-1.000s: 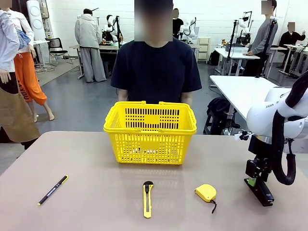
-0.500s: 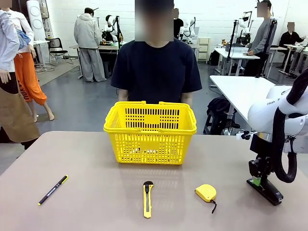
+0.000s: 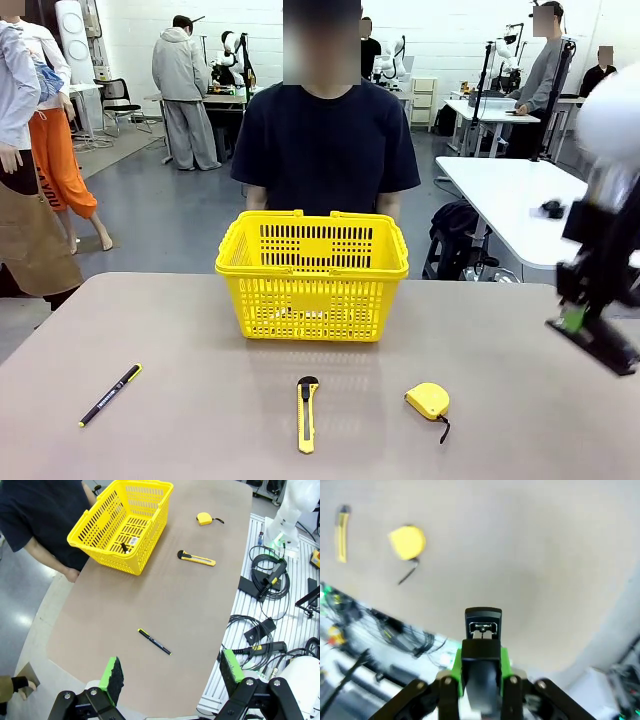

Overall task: Place the items the person wants into the basket.
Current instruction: Pick up the item the person points to and place it in the Market Basket.

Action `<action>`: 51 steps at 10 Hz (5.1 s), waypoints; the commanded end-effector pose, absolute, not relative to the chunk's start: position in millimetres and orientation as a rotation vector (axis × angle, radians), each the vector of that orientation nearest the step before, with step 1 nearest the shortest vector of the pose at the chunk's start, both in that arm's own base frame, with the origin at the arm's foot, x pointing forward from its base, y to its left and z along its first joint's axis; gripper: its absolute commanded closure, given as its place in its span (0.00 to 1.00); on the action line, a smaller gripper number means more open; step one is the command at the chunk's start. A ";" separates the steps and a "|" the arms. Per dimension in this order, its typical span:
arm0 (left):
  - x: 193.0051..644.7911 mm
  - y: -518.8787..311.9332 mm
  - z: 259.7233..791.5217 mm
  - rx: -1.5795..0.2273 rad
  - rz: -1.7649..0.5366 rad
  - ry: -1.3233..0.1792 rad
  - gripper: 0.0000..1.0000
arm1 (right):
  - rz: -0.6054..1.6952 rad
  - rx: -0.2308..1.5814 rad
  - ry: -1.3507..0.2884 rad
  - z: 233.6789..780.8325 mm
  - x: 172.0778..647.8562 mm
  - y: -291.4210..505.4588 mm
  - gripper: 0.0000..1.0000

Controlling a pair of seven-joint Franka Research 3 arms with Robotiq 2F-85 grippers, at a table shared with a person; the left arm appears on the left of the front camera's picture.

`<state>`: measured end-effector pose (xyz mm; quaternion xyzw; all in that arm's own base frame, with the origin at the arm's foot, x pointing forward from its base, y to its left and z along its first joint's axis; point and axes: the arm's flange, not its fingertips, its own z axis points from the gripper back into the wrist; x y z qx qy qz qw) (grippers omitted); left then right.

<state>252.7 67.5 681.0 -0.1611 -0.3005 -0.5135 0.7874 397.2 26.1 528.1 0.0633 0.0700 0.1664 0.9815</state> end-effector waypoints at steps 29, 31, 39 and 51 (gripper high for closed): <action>251.9 67.0 681.1 -0.352 -1.111 -0.652 0.00 | 1.521 0.092 -0.044 634.9 575.8 375.0 0.68; 251.9 67.0 681.1 -0.352 -1.111 -0.652 0.00 | 1.537 0.100 -0.043 630.8 575.7 375.2 0.68; 251.9 67.0 681.1 -0.352 -1.111 -0.652 0.00 | 1.552 0.114 -0.085 597.8 571.3 355.5 0.68; 251.9 67.0 681.1 -0.352 -1.111 -0.652 0.00 | 1.747 0.177 0.018 506.6 612.1 381.8 0.68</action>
